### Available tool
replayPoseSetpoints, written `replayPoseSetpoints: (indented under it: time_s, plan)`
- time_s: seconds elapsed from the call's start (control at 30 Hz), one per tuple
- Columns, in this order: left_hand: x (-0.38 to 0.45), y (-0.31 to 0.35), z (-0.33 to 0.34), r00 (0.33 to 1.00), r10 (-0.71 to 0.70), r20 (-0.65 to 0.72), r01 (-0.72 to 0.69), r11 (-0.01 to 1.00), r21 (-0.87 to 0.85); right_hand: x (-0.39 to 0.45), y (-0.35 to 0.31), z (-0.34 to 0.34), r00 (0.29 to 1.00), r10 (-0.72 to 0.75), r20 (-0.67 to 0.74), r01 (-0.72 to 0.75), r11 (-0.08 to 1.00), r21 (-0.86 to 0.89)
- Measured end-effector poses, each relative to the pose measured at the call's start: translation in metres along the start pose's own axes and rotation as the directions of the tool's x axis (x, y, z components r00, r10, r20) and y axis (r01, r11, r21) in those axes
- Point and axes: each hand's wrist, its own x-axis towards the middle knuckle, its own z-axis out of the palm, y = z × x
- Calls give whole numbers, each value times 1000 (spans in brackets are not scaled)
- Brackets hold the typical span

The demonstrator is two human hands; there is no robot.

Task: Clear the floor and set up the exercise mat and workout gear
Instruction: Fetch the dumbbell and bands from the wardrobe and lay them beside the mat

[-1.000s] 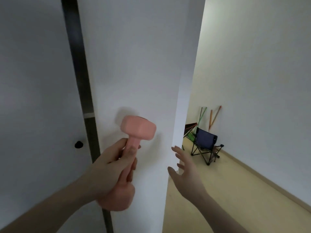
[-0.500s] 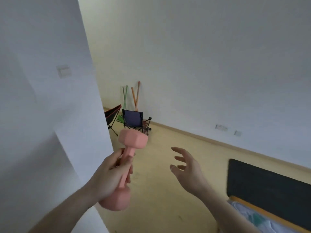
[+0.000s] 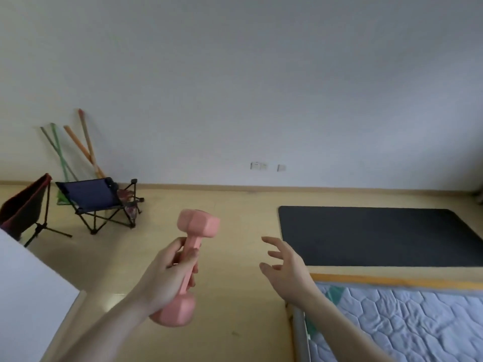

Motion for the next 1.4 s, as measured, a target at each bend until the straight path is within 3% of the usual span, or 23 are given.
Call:
replayPoseSetpoints:
  time_s: [0.17, 0.47, 0.9, 1.03, 1.4]
  plan:
    - [109, 11, 5, 987, -39, 155, 30, 998, 61, 55, 17, -21, 984, 107, -140, -105, 994, 19]
    - [293, 57, 97, 911, -28, 411, -36, 988, 148, 149, 76, -111, 874, 309, -375, -290, 951, 108]
    - [501, 146, 203, 850, -40, 525, -53, 985, 162, 315, 114, -231, 811, 382, -444, -346, 924, 163]
    - [575, 156, 235, 807, -69, 586, -39, 985, 169, 364, 133, -264, 768, 416, -486, -385, 907, 168]
    - [771, 201, 328, 664, -75, 744, -202, 940, 275, 494, 176, -315, 604, 563, -564, -496, 820, 287]
